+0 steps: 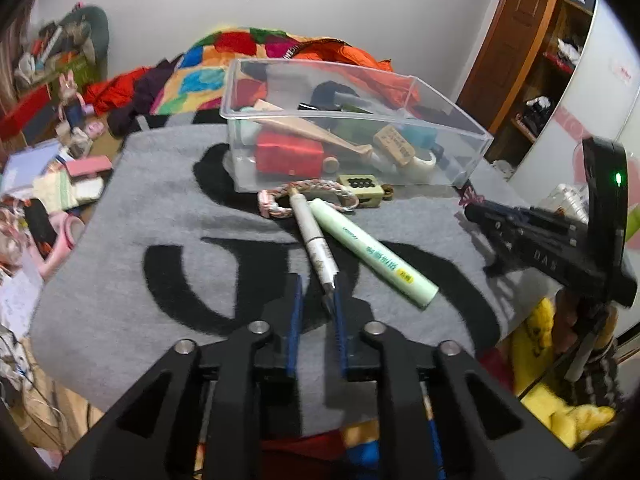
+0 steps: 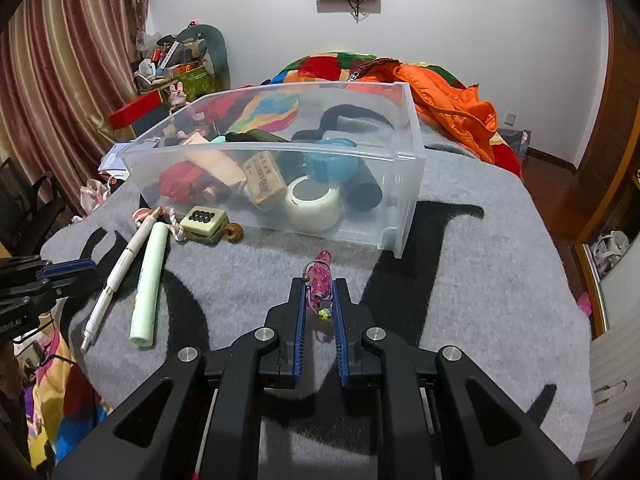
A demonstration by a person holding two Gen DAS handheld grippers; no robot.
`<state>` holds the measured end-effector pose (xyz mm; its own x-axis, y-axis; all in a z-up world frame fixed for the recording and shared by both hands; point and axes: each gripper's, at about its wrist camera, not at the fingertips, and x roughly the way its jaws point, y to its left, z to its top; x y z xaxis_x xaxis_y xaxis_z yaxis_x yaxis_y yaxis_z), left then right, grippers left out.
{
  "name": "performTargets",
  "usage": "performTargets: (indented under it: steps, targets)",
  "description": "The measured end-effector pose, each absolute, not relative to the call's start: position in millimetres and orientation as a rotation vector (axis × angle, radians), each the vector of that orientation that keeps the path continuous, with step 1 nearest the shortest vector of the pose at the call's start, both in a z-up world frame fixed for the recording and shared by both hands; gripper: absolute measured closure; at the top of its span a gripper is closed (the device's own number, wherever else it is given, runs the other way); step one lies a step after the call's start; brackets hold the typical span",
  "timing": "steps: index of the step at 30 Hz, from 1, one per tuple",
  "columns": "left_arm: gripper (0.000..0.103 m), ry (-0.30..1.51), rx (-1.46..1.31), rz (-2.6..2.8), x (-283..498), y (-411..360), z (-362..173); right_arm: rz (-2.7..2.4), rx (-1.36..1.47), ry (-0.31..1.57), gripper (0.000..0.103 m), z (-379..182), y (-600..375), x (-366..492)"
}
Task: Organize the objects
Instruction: 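Carry the white pen and pink hair clip over the clear box and release both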
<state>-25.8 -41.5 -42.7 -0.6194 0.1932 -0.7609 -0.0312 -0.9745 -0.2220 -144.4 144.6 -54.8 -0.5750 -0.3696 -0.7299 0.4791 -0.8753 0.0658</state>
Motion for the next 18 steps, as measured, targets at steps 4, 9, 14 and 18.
performTargets:
  steps: [4,9,14,18]
  targets:
    - [0.081,-0.311,-1.324,2.678,-37,-37,-48,-2.426,1.079,0.18,0.091,-53,149,-141]
    - [0.082,-0.206,-1.347,2.737,-51,-27,-60,-2.419,1.086,0.17,0.091,-53,150,-139]
    - [0.091,-0.137,-1.322,2.8,-45,-18,-61,-2.407,1.086,0.159,0.091,-53,150,-135]
    - [0.091,-0.21,-1.305,2.795,-34,-26,-55,-2.407,1.06,0.16,0.091,-47,148,-128]
